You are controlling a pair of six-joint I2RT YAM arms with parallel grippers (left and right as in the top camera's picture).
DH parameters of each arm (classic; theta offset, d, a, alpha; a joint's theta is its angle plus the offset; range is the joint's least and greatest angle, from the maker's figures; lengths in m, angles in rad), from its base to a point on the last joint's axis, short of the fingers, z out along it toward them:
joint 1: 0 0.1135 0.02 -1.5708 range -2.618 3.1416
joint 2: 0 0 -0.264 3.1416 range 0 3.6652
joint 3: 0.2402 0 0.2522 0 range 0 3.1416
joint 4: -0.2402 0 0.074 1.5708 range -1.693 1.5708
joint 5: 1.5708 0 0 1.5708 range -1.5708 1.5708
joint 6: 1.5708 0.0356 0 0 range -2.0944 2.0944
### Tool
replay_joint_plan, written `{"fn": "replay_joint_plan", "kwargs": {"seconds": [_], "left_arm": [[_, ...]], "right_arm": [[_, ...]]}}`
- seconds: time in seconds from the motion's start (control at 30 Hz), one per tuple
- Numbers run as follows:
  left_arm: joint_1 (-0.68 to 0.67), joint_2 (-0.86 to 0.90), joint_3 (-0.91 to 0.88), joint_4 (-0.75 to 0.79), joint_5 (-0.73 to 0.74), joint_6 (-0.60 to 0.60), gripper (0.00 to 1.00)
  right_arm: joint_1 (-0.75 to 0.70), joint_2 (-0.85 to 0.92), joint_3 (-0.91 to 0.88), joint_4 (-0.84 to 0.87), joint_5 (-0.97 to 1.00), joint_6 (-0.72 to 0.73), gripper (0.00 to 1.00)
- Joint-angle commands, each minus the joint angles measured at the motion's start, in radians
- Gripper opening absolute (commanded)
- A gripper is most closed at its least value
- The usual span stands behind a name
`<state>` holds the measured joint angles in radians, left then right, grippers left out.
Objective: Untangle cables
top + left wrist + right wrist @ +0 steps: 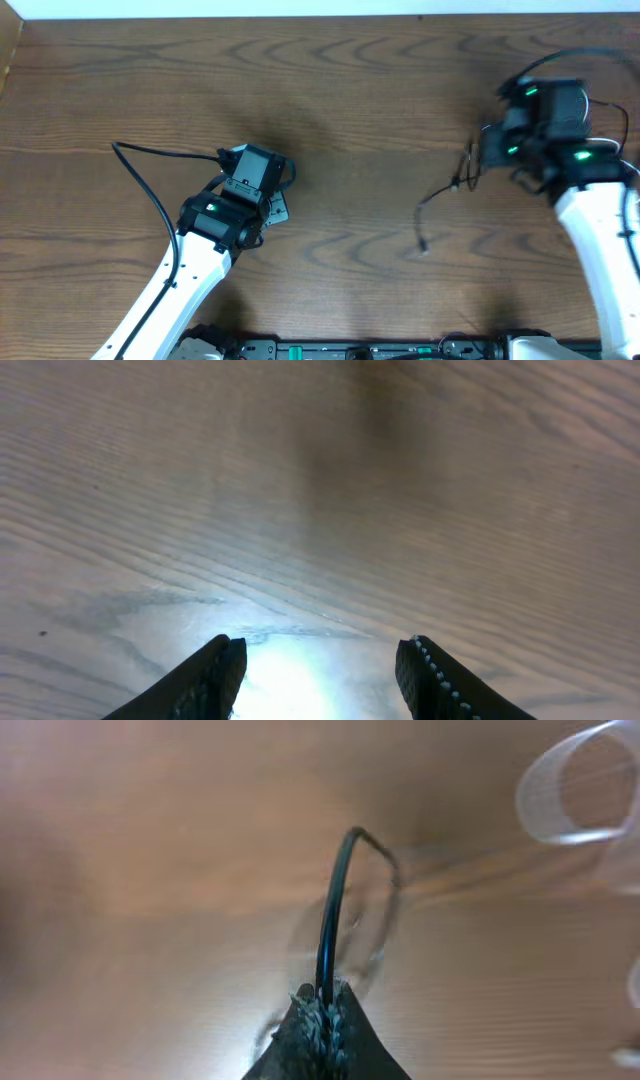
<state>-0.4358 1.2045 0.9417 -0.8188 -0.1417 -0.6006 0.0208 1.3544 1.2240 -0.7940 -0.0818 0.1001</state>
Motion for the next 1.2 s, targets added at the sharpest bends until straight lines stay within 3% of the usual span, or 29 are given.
{"fn": "replay_joint_plan", "kwargs": {"seconds": [0.0,0.13,0.47,0.63,0.67,0.77,0.83,1.17], "left_arm": [[-0.001,0.002,0.011,-0.008,-0.035,0.032,0.54],[-0.001,0.002,0.011,-0.010,-0.035,0.032,0.54],[-0.002,0.002,0.011,-0.011,-0.035,0.032,0.54],[-0.001,0.002,0.011,-0.011,-0.035,0.032,0.54],[-0.001,0.002,0.011,-0.011,-0.035,0.032,0.54],[-0.001,0.002,0.011,-0.011,-0.035,0.032,0.54],[-0.002,0.002,0.011,-0.011,-0.035,0.032,0.54],[-0.001,0.002,0.011,-0.010,-0.035,0.032,0.54]], "right_arm": [[-0.109,-0.008,0.130,-0.030,0.223,-0.031,0.01],[-0.233,-0.008,0.197,0.050,0.397,-0.036,0.01],[-0.451,0.035,0.197,0.285,0.449,-0.053,0.01],[-0.480,0.084,0.197,0.304,0.442,-0.053,0.01],[-0.480,0.104,0.197,0.304,0.441,-0.052,0.03],[-0.478,0.148,0.196,0.289,0.402,-0.052,0.34],[-0.478,0.175,0.196,0.274,0.334,-0.053,0.49],[-0.477,0.302,0.195,0.172,0.004,0.000,0.63]]}}
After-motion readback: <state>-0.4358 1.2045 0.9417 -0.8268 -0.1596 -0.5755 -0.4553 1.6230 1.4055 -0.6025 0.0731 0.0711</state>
